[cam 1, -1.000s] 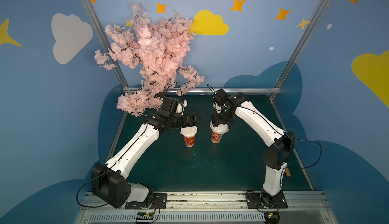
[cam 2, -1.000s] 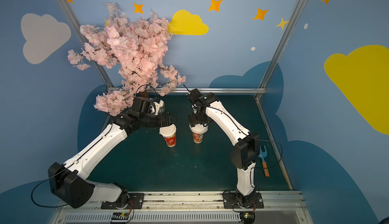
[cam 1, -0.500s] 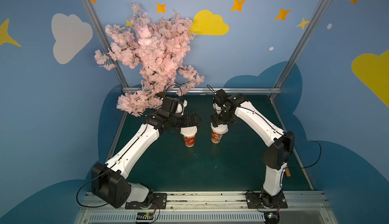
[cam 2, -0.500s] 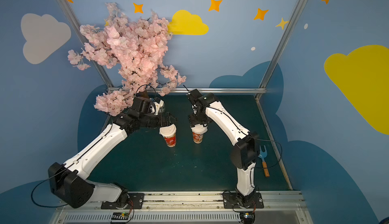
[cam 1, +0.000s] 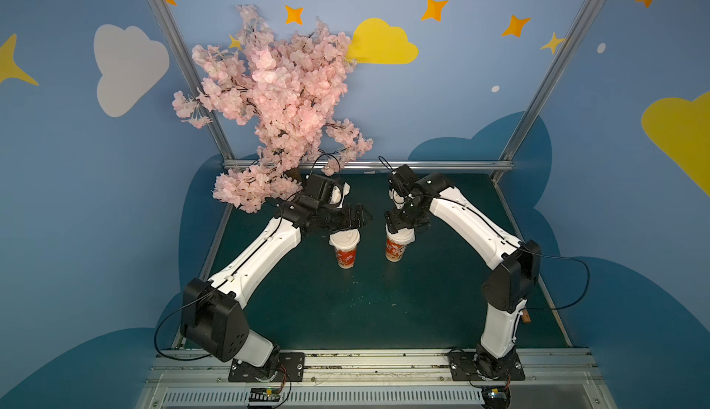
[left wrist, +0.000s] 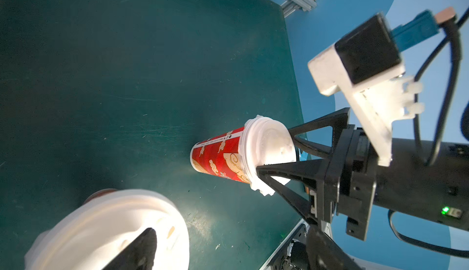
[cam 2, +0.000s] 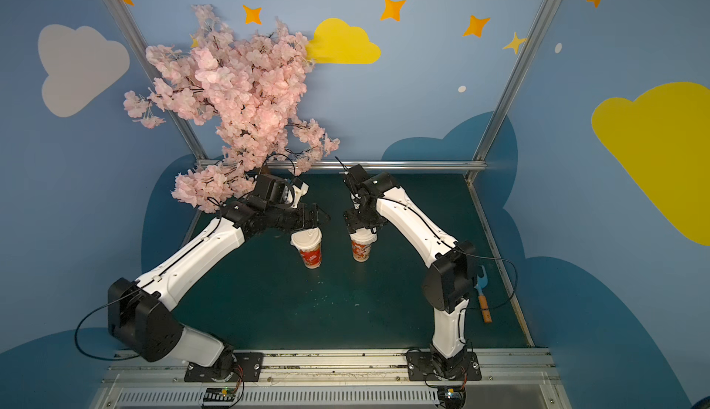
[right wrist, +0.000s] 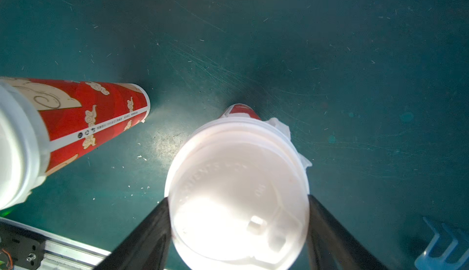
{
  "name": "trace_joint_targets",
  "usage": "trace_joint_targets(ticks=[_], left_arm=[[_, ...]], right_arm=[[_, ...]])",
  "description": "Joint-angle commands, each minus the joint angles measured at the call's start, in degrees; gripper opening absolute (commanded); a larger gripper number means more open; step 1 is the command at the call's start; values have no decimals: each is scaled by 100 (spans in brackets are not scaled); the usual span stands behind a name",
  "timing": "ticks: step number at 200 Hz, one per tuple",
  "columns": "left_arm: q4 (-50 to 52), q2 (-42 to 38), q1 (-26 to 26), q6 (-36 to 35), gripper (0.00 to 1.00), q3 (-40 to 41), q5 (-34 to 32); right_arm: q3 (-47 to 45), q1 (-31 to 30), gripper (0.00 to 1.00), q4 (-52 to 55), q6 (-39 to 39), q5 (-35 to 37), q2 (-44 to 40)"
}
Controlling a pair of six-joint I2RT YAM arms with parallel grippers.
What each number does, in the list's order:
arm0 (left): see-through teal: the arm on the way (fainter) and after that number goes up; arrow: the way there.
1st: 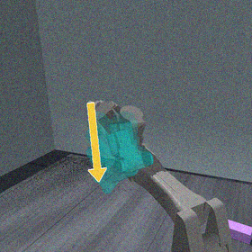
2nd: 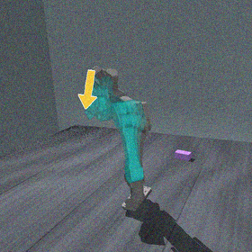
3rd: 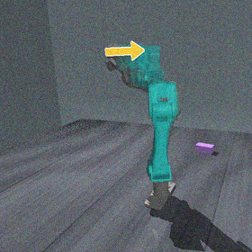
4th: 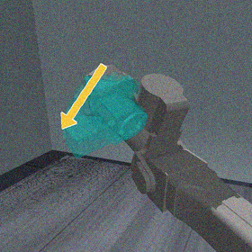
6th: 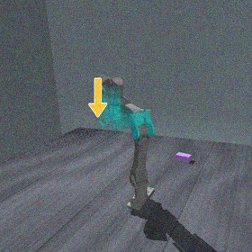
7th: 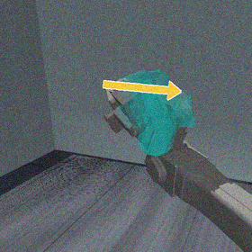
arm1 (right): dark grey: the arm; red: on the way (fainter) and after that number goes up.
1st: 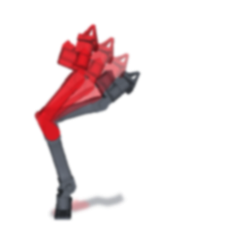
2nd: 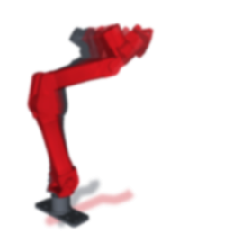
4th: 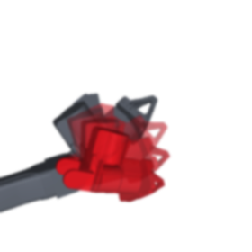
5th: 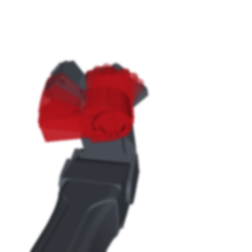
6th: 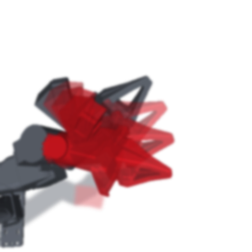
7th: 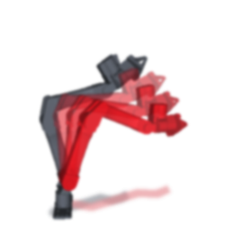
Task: Put the leak-proof paper on the milk tea cups
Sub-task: Secure the cup lid on the cup.
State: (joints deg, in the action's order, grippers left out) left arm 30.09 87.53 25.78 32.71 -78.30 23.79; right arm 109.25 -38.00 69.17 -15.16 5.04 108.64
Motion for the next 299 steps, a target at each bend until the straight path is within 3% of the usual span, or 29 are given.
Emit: trace_joint_targets(ticks=[1, 82, 190, 299], left_arm=[[-172, 326, 63, 74, 85, -360, 384], [-338, 1637, 154, 169, 54, -1331, 1056], [-249, 2557, 299, 74, 57, -1752, 1854], [214, 2981, 471, -261, 56, -2171, 1791]], right_arm=[[-209, 23, 79, -12, -20, -47, 4], [-317, 29, 79, -114, -49, -86, -67], [-387, 43, 79, -158, -54, -91, -84], [-430, 56, 79, -176, -62, -108, -97]])
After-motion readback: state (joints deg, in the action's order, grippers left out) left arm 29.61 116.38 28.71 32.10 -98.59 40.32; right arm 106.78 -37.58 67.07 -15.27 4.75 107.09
